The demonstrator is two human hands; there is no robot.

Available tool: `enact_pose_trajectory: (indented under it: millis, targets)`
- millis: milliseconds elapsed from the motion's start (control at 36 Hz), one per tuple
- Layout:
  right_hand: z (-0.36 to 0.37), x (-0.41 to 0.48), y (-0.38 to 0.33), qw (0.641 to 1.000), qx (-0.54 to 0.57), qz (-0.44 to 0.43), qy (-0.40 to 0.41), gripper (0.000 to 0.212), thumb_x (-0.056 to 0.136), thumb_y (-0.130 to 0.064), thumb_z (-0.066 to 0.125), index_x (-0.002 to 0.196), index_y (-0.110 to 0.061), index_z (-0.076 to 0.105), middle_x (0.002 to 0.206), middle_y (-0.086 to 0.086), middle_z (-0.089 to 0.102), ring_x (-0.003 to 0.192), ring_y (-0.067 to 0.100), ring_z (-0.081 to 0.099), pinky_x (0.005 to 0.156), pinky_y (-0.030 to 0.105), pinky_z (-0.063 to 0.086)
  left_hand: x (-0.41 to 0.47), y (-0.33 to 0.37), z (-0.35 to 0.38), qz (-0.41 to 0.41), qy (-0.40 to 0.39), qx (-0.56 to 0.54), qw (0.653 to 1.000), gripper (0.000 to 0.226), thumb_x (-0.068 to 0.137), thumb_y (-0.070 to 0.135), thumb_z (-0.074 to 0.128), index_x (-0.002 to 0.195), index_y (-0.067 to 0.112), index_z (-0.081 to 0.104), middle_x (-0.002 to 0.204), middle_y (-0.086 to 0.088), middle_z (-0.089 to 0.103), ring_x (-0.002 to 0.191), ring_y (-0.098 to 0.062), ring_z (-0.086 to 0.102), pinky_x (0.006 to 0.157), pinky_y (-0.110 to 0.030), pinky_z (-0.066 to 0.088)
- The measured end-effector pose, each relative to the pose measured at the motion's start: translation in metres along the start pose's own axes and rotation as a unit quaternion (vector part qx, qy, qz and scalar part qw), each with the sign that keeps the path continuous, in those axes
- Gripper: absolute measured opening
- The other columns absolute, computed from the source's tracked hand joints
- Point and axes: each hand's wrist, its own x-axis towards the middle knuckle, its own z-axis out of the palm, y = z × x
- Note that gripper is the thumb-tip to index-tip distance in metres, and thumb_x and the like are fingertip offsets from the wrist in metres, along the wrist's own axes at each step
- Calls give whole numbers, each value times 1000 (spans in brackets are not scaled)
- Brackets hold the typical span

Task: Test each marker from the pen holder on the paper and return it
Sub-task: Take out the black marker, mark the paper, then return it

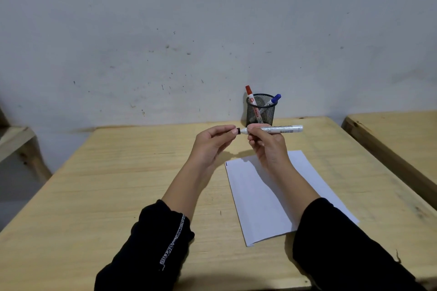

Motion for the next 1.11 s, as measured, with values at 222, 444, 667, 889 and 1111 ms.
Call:
enact_pose_trajectory:
  millis: [222, 444, 667, 889, 1111]
  targets:
    - [0, -6, -7, 998, -27, -37, -50, 10, 85, 3, 61, 81, -6, 63, 56, -7, 64, 51, 4, 54, 55, 14, 46, -3, 13, 0, -3, -30, 36, 999, 17, 77, -2, 70, 89, 10, 71, 71, 5, 73, 72, -3, 68, 72, -10, 53]
    - [7, -18, -21, 994, -50, -41, -91, 9, 84, 0, 62, 82, -8, 63, 60, -6, 63, 56, 5, 55, 59, 13, 48, -14, 28, -3, 22, -51, 51, 997, 17, 77, 0, 70, 91, 10, 72, 79, -1, 72, 74, -6, 68, 76, -13, 54]
    - [8, -24, -49, 995, 80, -33, -43, 9, 87, -2, 59, 84, -7, 65, 66, -2, 62, 59, 6, 57, 58, 12, 50, -25, 46, -5, 71, -6, -32, 997, 17, 80, -2, 68, 94, 7, 70, 78, 1, 75, 75, -9, 71, 79, -14, 55]
    - [-11, -23, -70, 955, -253, -69, -140, 8, 81, 2, 66, 84, -5, 66, 72, 3, 66, 66, 14, 67, 64, 18, 52, -13, 61, 10, 112, 32, -83, 990, 15, 79, -4, 68, 90, 6, 68, 80, -4, 71, 75, -11, 69, 79, -19, 57]
    - [-4, 4, -81, 868, -458, -93, -166, 19, 78, -5, 68, 97, -6, 63, 84, 4, 60, 75, 20, 63, 72, 24, 49, 16, 76, 54, 181, -7, 68, 981, 17, 81, 0, 68, 97, 7, 69, 82, -4, 68, 72, -7, 68, 75, -20, 57]
